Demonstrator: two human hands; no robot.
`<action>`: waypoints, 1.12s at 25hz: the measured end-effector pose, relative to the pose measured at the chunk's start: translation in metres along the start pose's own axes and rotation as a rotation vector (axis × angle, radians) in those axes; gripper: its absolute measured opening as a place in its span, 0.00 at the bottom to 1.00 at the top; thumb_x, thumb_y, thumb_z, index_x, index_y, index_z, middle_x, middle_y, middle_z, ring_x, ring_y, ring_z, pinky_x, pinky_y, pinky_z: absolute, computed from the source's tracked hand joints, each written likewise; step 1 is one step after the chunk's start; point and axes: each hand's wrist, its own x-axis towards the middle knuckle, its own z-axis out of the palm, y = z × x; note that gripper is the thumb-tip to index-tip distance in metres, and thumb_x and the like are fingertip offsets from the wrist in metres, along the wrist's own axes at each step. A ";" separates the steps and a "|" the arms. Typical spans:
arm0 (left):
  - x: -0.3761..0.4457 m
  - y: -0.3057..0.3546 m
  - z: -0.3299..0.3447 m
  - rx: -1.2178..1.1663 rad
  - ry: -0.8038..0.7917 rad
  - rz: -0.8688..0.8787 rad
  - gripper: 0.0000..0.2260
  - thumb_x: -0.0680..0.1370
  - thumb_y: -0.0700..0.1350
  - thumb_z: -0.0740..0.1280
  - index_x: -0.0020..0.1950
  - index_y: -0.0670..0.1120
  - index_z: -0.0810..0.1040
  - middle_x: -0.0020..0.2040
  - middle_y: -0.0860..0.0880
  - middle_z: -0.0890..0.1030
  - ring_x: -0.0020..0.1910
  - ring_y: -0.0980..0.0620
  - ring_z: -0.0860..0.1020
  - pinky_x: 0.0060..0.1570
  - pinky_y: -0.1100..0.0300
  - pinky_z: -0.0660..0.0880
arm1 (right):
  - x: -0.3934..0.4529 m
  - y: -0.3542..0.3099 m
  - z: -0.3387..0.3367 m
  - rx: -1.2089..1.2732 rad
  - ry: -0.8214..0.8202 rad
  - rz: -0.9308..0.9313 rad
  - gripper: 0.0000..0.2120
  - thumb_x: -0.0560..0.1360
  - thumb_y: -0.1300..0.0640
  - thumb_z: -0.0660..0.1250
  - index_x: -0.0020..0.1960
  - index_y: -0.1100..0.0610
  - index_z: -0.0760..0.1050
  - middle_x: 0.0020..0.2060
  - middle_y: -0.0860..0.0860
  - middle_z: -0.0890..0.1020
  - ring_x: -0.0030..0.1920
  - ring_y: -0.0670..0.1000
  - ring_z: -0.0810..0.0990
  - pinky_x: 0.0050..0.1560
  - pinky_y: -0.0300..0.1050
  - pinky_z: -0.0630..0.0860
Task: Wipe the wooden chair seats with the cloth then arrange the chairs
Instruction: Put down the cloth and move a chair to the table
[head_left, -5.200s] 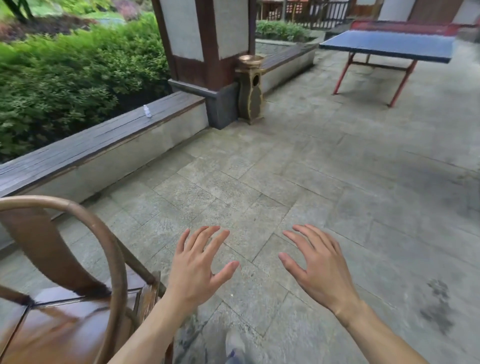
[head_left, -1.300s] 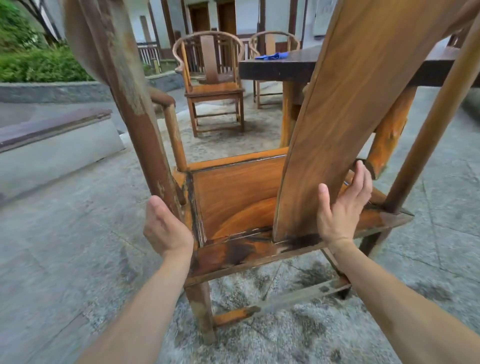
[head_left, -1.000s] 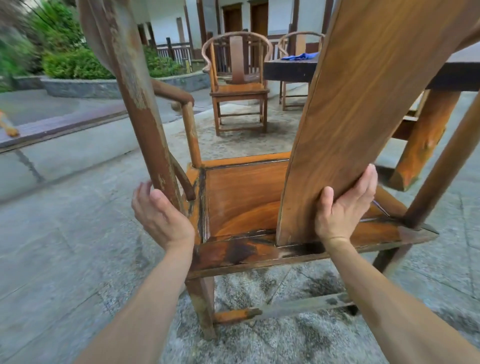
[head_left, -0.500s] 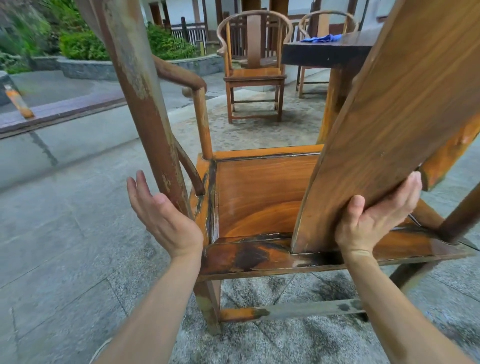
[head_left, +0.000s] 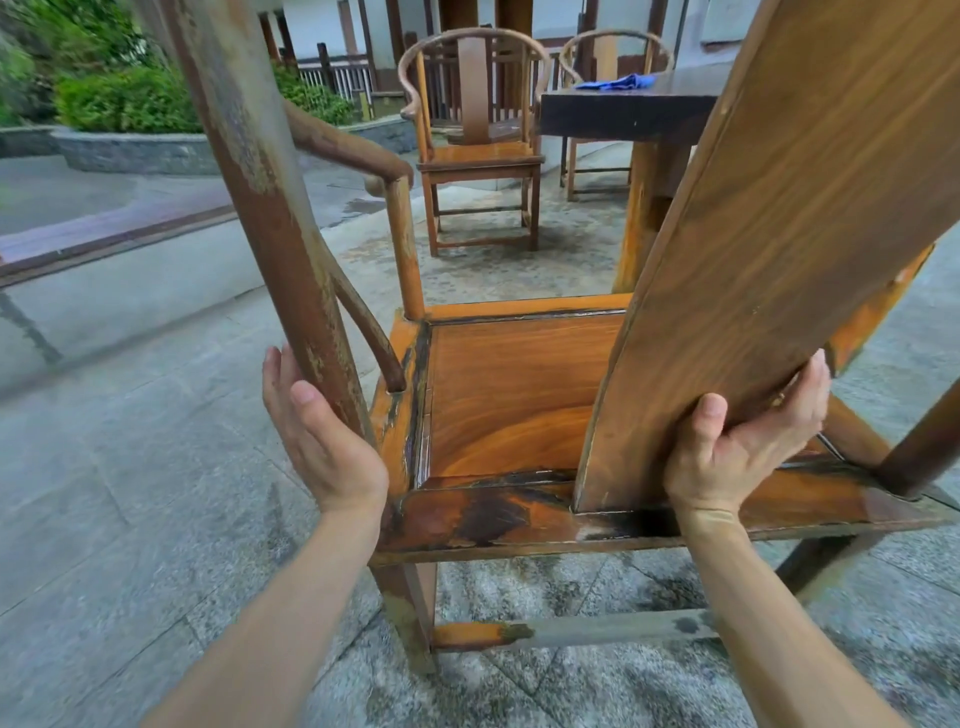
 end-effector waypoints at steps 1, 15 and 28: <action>0.009 -0.007 0.004 -0.022 -0.017 -0.020 0.16 0.79 0.65 0.46 0.60 0.83 0.64 0.76 0.49 0.68 0.77 0.51 0.64 0.75 0.43 0.61 | -0.002 0.000 0.006 0.006 0.003 0.000 0.37 0.82 0.36 0.52 0.75 0.67 0.57 0.73 0.57 0.64 0.75 0.46 0.61 0.73 0.51 0.58; 0.114 -0.110 0.117 -0.181 -0.191 -0.225 0.38 0.73 0.72 0.49 0.76 0.51 0.68 0.70 0.61 0.69 0.73 0.60 0.66 0.77 0.52 0.60 | -0.007 0.018 0.108 -0.163 0.106 -0.049 0.32 0.82 0.40 0.54 0.76 0.62 0.55 0.72 0.56 0.65 0.70 0.59 0.66 0.72 0.61 0.63; 0.200 -0.185 0.288 -0.162 -0.383 -0.210 0.32 0.79 0.64 0.45 0.79 0.51 0.63 0.80 0.52 0.62 0.79 0.55 0.57 0.74 0.63 0.49 | 0.004 0.066 0.219 -0.541 -0.109 0.062 0.34 0.83 0.39 0.46 0.79 0.59 0.41 0.79 0.59 0.53 0.79 0.53 0.51 0.77 0.68 0.48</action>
